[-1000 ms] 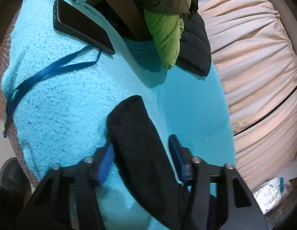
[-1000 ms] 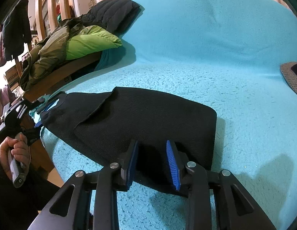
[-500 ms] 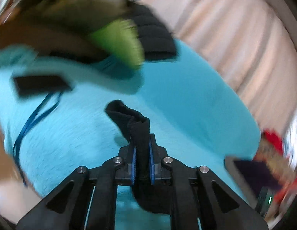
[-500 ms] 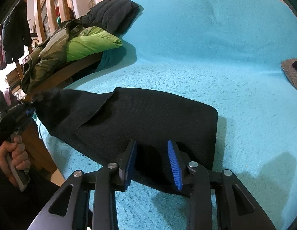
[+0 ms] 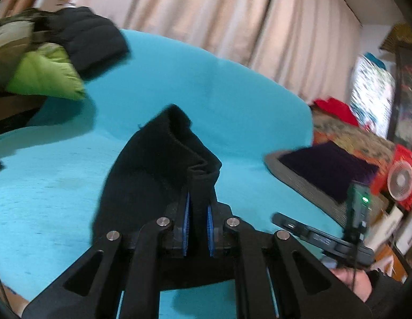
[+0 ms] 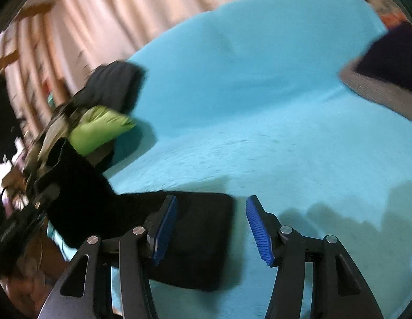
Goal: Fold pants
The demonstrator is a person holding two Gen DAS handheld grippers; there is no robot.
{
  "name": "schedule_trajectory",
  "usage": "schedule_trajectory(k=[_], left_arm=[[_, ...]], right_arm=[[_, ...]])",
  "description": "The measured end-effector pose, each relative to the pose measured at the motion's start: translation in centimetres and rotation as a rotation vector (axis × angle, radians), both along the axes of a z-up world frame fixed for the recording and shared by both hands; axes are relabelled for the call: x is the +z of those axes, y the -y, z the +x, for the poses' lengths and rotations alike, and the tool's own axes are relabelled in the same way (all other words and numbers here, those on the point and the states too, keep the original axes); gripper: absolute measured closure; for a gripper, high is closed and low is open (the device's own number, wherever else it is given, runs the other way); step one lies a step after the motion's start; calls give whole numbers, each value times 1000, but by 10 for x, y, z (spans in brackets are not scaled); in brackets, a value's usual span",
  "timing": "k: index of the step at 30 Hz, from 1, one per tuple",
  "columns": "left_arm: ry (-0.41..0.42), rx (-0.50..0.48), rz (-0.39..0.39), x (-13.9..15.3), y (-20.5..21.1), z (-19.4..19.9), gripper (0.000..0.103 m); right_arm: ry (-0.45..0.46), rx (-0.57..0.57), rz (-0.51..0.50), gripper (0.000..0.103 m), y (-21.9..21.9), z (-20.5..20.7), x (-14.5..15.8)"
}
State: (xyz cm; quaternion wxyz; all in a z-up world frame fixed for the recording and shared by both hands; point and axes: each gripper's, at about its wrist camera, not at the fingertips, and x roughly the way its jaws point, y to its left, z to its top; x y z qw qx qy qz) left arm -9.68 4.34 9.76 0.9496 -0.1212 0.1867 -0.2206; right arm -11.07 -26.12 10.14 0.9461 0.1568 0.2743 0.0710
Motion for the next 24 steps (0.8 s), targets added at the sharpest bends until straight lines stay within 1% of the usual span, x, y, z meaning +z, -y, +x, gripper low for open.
schedule_trajectory(k=[2, 4, 7, 9, 15, 20, 22, 24], left_arm=[[-21, -41, 24, 6, 25, -1, 95], [-59, -70, 57, 8, 51, 0, 95], [-96, -91, 105, 8, 81, 3, 95], [-130, -103, 118, 4, 96, 7, 95], [-162, -114, 147, -5, 116, 11, 95], [-223, -122, 159, -23, 122, 22, 95], [-265, -141, 159, -34, 127, 25, 91], [-286, -178, 140, -41, 129, 25, 83]], right_arm=[[-10, -18, 15, 47, 9, -2, -2], [-13, -19, 6, 47, 13, -4, -1], [-20, -36, -13, 47, 17, -8, -1], [-32, -62, -10, 47, 25, -9, -1], [-75, -97, 29, 47, 41, -8, -8], [-66, -115, 21, 47, 40, -8, -5], [-70, -121, 15, 47, 37, -7, -5], [-75, -125, 10, 47, 37, -7, -6]])
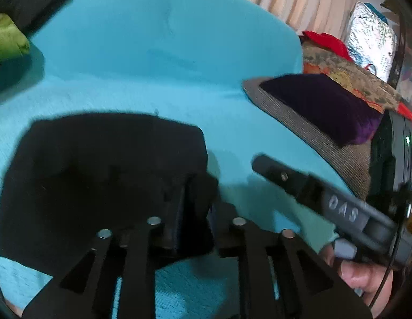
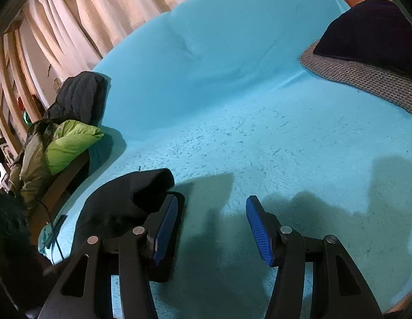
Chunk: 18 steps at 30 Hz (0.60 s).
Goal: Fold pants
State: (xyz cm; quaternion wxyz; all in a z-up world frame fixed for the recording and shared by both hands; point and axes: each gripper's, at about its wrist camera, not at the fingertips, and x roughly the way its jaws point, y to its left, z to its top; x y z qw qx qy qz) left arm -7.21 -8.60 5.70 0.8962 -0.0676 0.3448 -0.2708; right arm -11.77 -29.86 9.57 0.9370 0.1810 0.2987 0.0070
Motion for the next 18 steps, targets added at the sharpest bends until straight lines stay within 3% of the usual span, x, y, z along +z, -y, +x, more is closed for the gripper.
schedule_trajectory(k=[3, 6, 10, 12, 14, 16, 18], left_arm=[[1, -84, -66, 0, -3, -13, 69], [6, -142, -97, 5, -17, -32, 68], [94, -27, -97, 18, -67, -50, 66], [143, 50, -97, 19, -91, -52, 66], [138, 114, -134, 16, -117, -46, 66], [112, 149, -166, 11, -130, -39, 78], [74, 155, -197, 3, -134, -30, 99]], right_arm=[[5, -15, -10, 47, 2, -2, 0], [24, -31, -25, 47, 2, -5, 4], [76, -9, -88, 47, -8, -12, 13], [137, 75, -131, 47, -25, -19, 21], [191, 228, -162, 47, -51, -25, 26], [179, 374, -153, 52, -73, -24, 22], [131, 472, -158, 56, -92, -18, 12]])
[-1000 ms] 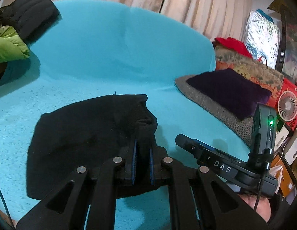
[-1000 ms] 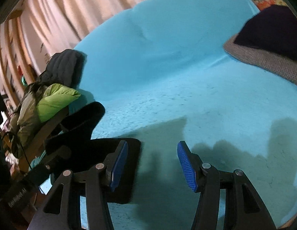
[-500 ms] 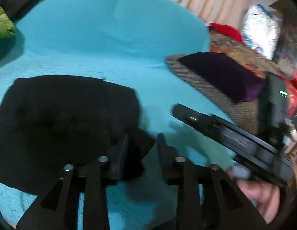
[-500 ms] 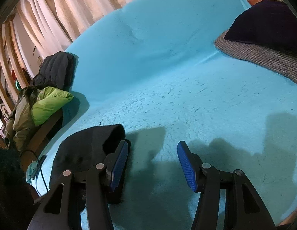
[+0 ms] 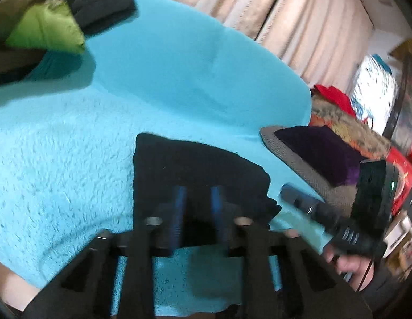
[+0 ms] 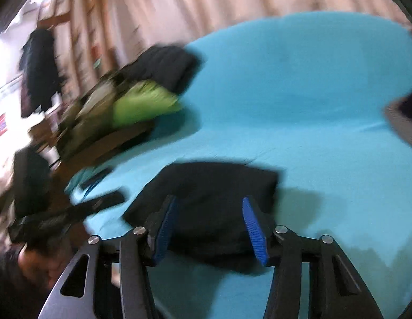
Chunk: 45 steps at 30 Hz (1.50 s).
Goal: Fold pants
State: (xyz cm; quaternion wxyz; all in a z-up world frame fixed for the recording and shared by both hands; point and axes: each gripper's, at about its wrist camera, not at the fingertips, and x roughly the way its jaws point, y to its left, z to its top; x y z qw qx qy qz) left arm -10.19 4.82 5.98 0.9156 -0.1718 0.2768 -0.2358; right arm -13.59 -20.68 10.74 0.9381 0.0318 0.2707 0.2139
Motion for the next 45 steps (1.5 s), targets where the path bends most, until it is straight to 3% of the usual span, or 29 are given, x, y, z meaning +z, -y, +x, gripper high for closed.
schedule_trajectory(k=[2, 4, 6, 10, 13, 15, 17, 20, 23, 26, 29, 34, 38, 41, 43, 45], left_arm=[[-50, 5, 2, -11, 1, 7, 101], [-114, 21, 20, -26, 3, 17, 103], [-144, 15, -12, -38, 3, 22, 102], [-123, 19, 52, -34, 14, 19, 102], [-143, -6, 59, -20, 16, 22, 102], [-103, -15, 70, -2, 13, 25, 102], [-50, -6, 102, 19, 12, 39, 101], [-44, -22, 100, 41, 14, 76, 101], [-135, -62, 78, 34, 25, 119, 101], [-301, -22, 140, -9, 31, 142, 101], [-306, 1, 71, -19, 26, 144, 102], [-256, 11, 118, -15, 35, 139, 102], [-116, 21, 118, 8, 34, 105, 101], [-29, -61, 87, 21, 44, 73, 98], [-65, -97, 119, 10, 58, 65, 98], [-179, -99, 210, -17, 72, 76, 98]], right_arm=[[-29, -9, -51, 67, -10, 8, -7], [-86, -41, -70, 68, -10, 19, -15], [-188, -54, -98, 71, -10, 32, -33], [-165, -60, -162, 72, -18, 28, -33], [-169, -62, -129, 72, -15, 25, -29], [-173, -63, -64, 71, -8, 28, -21], [-135, -48, -11, 70, -4, 34, -5], [-30, -40, -33, 68, -10, 50, 26], [-49, -60, -107, 70, -19, 78, 21], [-216, -89, -197, 71, -23, 102, -19], [-204, -101, -210, 71, -21, 98, -28], [-211, -94, -180, 69, -18, 99, -28], [-148, -83, -102, 68, -11, 83, -8], [-58, -6, -76, 66, -20, 65, 9], [-55, 59, -106, 69, -33, 56, 8], [-169, 37, -256, 68, -48, 63, -21]])
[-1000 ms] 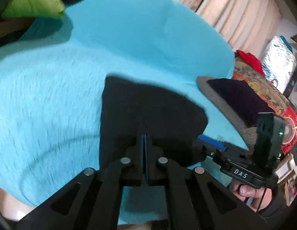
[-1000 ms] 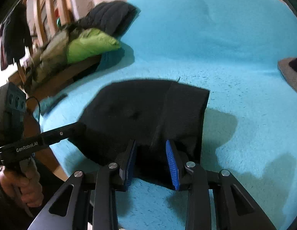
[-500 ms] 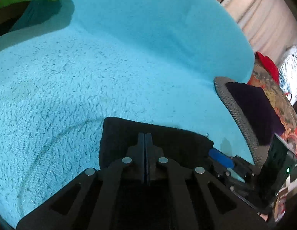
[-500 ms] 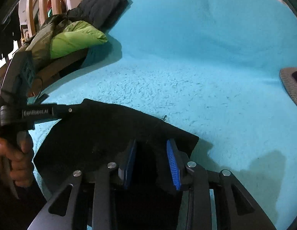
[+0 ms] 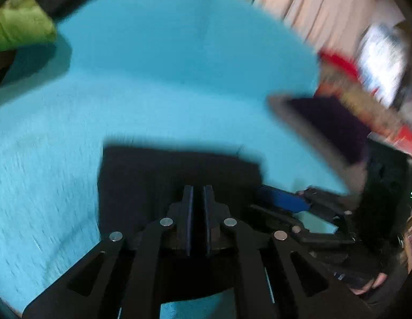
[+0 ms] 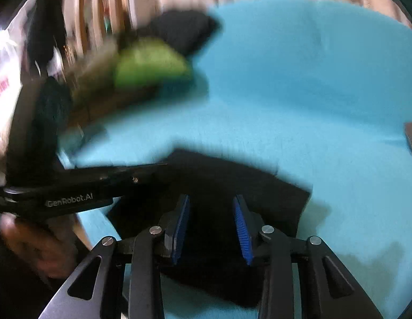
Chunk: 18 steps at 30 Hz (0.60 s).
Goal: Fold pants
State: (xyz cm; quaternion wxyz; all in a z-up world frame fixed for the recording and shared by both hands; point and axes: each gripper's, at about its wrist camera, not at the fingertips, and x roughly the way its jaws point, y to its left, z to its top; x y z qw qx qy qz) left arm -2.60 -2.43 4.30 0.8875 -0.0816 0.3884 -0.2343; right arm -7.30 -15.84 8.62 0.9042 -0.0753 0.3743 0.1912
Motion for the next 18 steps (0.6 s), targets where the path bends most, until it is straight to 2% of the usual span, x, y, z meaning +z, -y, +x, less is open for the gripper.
schedule_trajectory(k=[1, 4, 6, 7, 8, 9, 11, 12, 13, 15, 18], left_arm=[[8, 4, -3, -4, 0, 2, 98], [2, 10, -20, -1, -1, 3, 98], [-3, 20, -93, 4, -10, -1, 98], [20, 30, -131, 11, -20, -5, 97], [52, 47, -149, 17, -28, -11, 90], [82, 76, -165, 22, -37, -15, 74], [109, 164, -211, 27, -67, -14, 53], [97, 203, -227, 24, -78, -12, 53], [63, 233, -244, 19, -88, -7, 53], [-64, 254, -305, -2, -100, 7, 53], [-226, 221, -424, -29, -104, 18, 52]], right_arm=[[29, -7, 0, 67, 1, -3, -8], [41, 0, -8, 67, 2, -5, -2], [61, -12, 28, 68, 10, -13, 4], [80, -15, 46, 67, 14, -20, 8], [104, -18, 59, 66, 18, -27, 13], [129, -28, 76, 63, 24, -35, 18], [141, -89, 167, 41, 47, -44, 24], [129, -116, 219, 35, 59, -43, 24], [100, -153, 295, 30, 74, -40, 23], [-3, -236, 478, 30, 108, -25, 9], [-155, -266, 666, 31, 130, -4, -16]])
